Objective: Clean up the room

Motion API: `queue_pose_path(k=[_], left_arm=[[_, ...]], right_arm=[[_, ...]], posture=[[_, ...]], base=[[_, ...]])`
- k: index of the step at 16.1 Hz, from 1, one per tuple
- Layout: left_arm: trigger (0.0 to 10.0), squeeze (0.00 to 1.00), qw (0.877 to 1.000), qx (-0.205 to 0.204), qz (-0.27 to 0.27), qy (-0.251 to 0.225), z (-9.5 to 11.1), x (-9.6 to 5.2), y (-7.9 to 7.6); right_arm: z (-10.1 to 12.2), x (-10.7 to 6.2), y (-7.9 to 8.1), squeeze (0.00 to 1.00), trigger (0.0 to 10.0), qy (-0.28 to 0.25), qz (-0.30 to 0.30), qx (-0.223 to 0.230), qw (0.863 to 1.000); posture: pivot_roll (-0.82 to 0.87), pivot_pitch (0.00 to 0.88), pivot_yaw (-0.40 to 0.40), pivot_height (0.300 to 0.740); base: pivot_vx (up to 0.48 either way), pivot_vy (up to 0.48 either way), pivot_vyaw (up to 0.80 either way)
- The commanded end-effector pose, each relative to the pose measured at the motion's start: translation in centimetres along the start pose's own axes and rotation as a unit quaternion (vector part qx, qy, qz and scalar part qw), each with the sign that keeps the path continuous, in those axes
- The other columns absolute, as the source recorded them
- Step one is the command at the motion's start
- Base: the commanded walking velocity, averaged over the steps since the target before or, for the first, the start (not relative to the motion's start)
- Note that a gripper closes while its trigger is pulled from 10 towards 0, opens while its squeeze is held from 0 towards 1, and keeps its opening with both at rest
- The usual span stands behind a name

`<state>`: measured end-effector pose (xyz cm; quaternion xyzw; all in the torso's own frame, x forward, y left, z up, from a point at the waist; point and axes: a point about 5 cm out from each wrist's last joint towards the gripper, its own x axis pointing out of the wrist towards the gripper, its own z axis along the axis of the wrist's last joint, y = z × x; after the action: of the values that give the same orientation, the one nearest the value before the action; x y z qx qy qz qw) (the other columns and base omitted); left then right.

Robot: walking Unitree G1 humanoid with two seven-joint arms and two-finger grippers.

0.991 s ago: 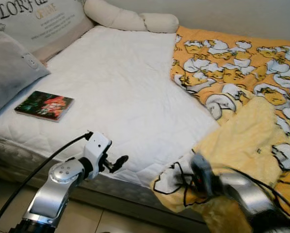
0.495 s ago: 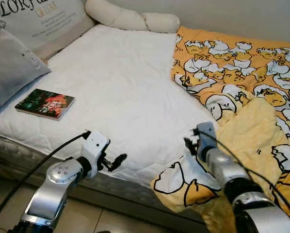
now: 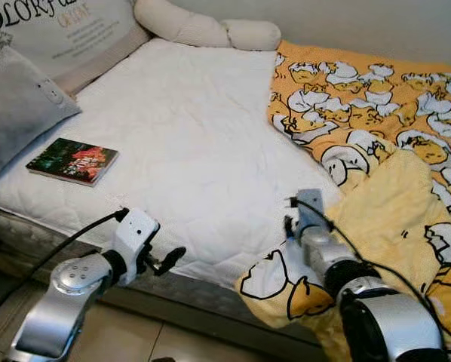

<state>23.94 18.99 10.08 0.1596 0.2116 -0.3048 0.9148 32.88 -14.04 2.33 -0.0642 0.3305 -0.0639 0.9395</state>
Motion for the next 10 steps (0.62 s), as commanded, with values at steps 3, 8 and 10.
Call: queue_pose_path(k=[3,8,10], left_arm=[[10.0,0.64,1.0,0.011,-0.026,0.004,0.5,-0.6,-0.4],[10.0,0.64,0.998,0.024,-0.047,0.024,0.9,-3.1,-0.9],[10.0,0.64,0.998,0.021,-0.043,0.032,0.8,-3.9,-1.0]], right_arm=[[-1.2,0.0,-0.5,0.0,10.0,0.047,-0.021,0.078,0.996],[-2.9,0.0,-0.8,0.0,10.0,0.068,-0.021,0.107,0.992],[-3.4,-0.1,-0.6,0.0,9.9,0.073,-0.013,0.11,0.991]], posture=[[0.16,0.0,0.033,0.74],[0.24,0.004,0.056,0.74],[0.26,0.022,0.043,0.74]], base=[[0.0,0.0,0.0],[0.0,0.0,0.0],[0.0,0.0,0.0]])
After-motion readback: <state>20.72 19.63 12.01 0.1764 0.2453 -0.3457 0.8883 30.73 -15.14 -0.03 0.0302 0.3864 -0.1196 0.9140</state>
